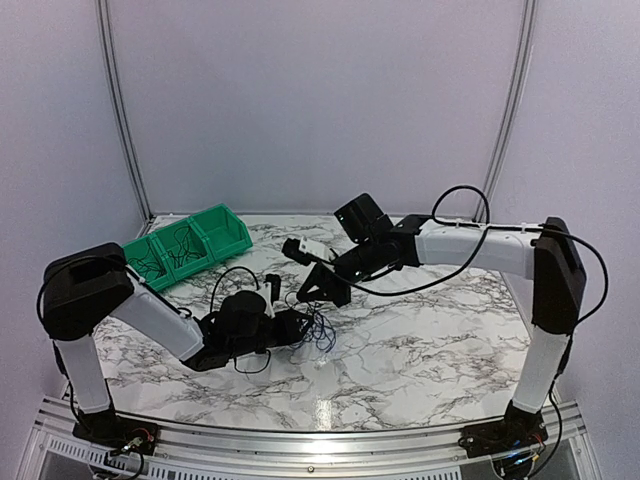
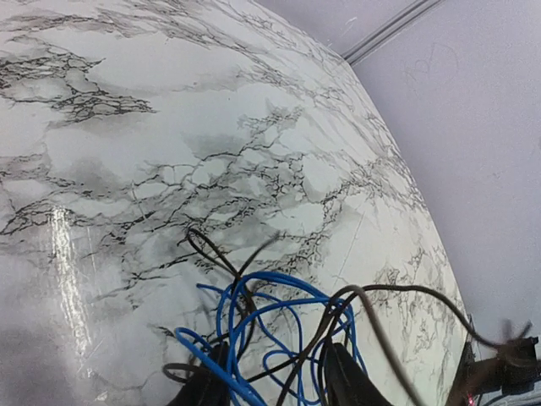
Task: Untangle the cables
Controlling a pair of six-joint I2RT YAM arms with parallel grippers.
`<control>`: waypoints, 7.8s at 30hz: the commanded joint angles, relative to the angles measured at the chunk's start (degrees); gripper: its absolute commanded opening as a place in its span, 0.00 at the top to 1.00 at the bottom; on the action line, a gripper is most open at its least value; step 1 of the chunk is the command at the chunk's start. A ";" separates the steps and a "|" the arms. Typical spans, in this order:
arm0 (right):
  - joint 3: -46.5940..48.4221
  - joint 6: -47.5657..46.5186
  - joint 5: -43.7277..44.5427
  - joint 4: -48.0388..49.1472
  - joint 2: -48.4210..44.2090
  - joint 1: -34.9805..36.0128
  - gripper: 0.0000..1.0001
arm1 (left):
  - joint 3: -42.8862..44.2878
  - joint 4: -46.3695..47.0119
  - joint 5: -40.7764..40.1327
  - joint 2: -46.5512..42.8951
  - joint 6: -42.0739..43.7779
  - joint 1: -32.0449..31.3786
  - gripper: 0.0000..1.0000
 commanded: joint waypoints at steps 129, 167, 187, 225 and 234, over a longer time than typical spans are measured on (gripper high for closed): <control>-11.73 3.10 -30.92 6.86 -23.45 -17.14 1.00 | 2.57 1.81 -8.07 -2.27 17.66 2.65 1.00; -12.32 2.21 -12.36 8.46 -17.12 -17.94 0.53 | 48.53 -77.65 3.35 -16.27 33.64 28.85 1.00; -12.08 1.31 -12.42 7.54 -16.41 -17.90 0.52 | 49.55 -79.53 -0.74 -13.96 35.86 49.96 1.00; -11.29 -0.24 -12.18 5.64 -14.04 -17.87 0.52 | 49.81 -73.43 -7.64 2.37 34.67 53.35 1.00; -11.28 -0.46 -12.27 5.43 -14.27 -17.89 0.52 | 49.51 -73.53 -5.46 6.34 34.43 51.84 1.00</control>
